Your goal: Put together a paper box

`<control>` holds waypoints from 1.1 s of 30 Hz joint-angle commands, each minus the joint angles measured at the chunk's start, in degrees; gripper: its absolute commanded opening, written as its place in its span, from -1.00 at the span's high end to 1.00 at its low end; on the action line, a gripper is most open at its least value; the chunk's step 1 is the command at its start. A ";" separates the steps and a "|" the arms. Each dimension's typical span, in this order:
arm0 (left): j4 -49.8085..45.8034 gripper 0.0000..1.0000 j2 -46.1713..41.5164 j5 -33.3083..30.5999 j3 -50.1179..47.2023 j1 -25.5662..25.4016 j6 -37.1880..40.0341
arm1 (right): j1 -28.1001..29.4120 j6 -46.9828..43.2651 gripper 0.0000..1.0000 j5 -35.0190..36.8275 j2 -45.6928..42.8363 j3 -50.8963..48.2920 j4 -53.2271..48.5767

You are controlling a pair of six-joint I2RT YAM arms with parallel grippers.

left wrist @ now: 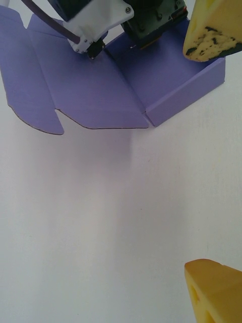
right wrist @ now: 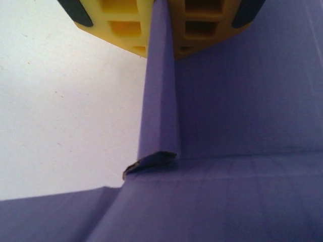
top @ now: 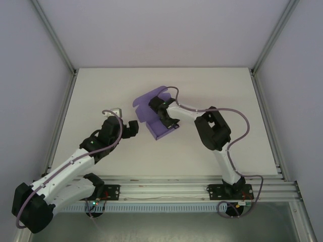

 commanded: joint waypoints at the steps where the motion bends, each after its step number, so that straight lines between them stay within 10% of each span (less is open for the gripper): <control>1: -1.79 -1.00 -0.90 -1.12 2.28 0.35 0.70 | 0.47 4.68 1.00 5.13 4.82 -1.78 -8.41; 8: -2.58 -1.00 -0.99 -0.48 2.89 0.37 0.49 | 0.95 11.85 1.00 8.10 6.70 -1.05 -9.92; 17: -3.38 -1.00 -1.03 0.58 3.73 0.39 1.11 | 1.17 21.06 1.00 -5.55 -5.97 -11.91 2.45; 33: 0.09 -1.00 4.82 7.15 6.44 0.37 3.55 | 1.43 30.83 -0.16 -4.28 -25.97 -24.14 15.69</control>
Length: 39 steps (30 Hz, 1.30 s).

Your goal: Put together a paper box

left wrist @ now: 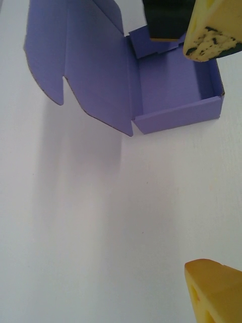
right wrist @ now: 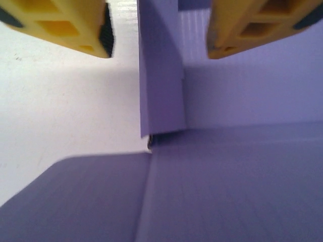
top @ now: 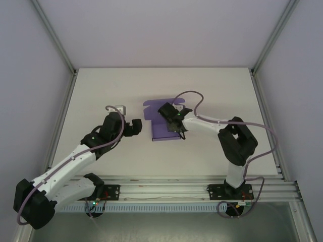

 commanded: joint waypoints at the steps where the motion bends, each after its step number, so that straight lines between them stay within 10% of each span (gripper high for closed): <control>1: 1.75 -1.00 1.95 1.95 2.62 0.32 2.11 | -0.67 0.92 -0.18 2.37 -2.99 0.22 1.40; 9: 1.49 -1.00 7.96 2.27 7.05 0.40 5.15 | -4.01 -7.03 -0.39 -1.56 -8.84 -3.12 5.99; 17: 2.03 -1.00 11.32 1.45 6.62 0.41 3.84 | -6.93 -6.72 -0.10 -17.01 -5.64 -6.37 7.09; 26: -0.09 -1.00 10.99 0.11 6.26 0.50 4.70 | -6.97 -6.46 0.10 -12.29 0.84 -4.17 4.06; 35: -0.07 -1.00 10.08 -1.52 5.25 0.88 4.11 | -7.11 -7.74 1.00 -12.23 2.89 -5.48 4.61; 39: -0.58 -1.00 8.36 -4.84 4.71 1.88 1.91 | -7.10 -9.54 1.00 -12.17 -0.58 -6.62 8.77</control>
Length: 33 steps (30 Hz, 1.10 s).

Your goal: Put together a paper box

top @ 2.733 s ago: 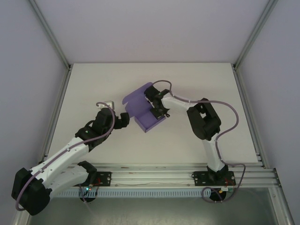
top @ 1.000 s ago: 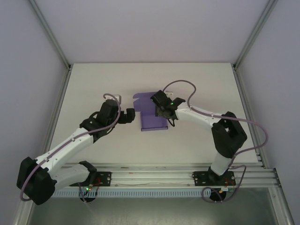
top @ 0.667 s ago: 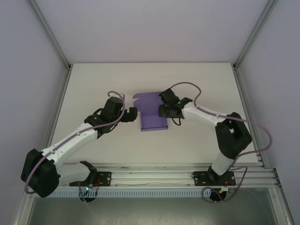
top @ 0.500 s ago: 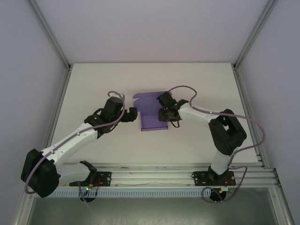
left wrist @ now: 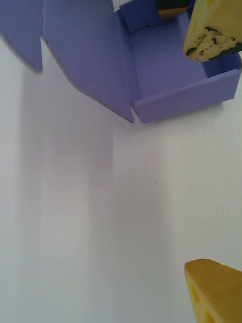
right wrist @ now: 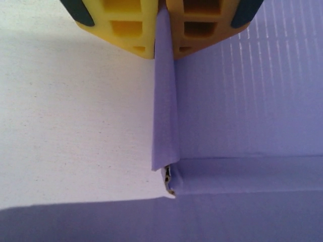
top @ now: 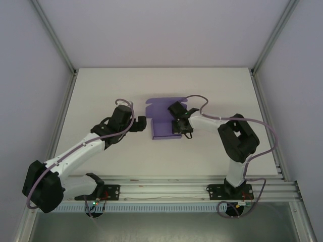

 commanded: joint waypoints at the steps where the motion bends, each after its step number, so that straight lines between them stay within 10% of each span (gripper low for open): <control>1: -1.70 -1.00 -3.06 -4.41 -0.79 1.96 -2.63 | -0.21 -2.66 1.00 0.63 -4.21 -1.27 4.08; 9: 3.49 -1.00 -8.29 5.05 -2.17 10.59 -4.94 | -0.42 -10.60 1.00 -9.99 -25.64 -7.03 23.32; 20: 24.58 -1.00 2.10 40.39 5.98 10.38 1.31 | 1.55 -17.62 1.00 -23.37 -29.70 -4.33 31.86; 33: 20.62 -1.00 8.76 45.02 15.07 6.45 7.04 | 3.99 -18.98 1.00 -15.21 -23.51 1.71 26.77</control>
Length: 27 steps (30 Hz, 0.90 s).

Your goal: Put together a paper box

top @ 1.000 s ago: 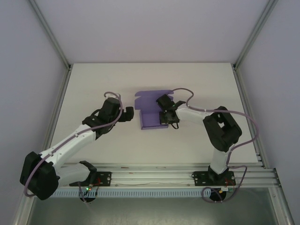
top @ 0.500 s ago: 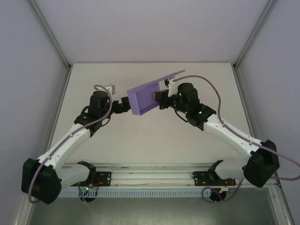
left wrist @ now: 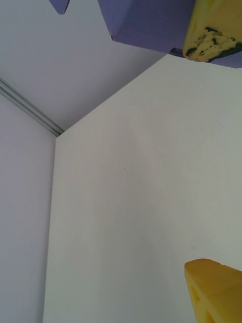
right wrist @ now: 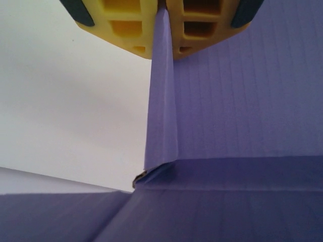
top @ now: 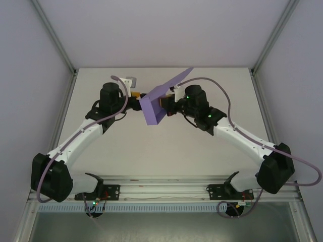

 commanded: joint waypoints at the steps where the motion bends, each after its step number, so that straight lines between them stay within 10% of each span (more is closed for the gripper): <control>1: 1.12 -1.00 1.36 7.40 3.91 -4.18 4.40 | 2.74 -0.11 1.00 4.62 3.17 3.13 -0.18; 9: -1.86 -1.00 4.28 7.72 9.54 -6.59 7.94 | 6.02 4.56 1.00 22.24 8.88 10.05 -8.99; 18: -2.33 -1.00 4.54 7.41 10.06 -7.53 8.97 | 4.51 4.01 0.95 -3.40 6.18 5.76 2.01; 27: -3.26 -1.00 2.50 5.03 7.06 -7.85 9.87 | 3.36 6.39 0.94 -2.73 2.86 2.85 5.84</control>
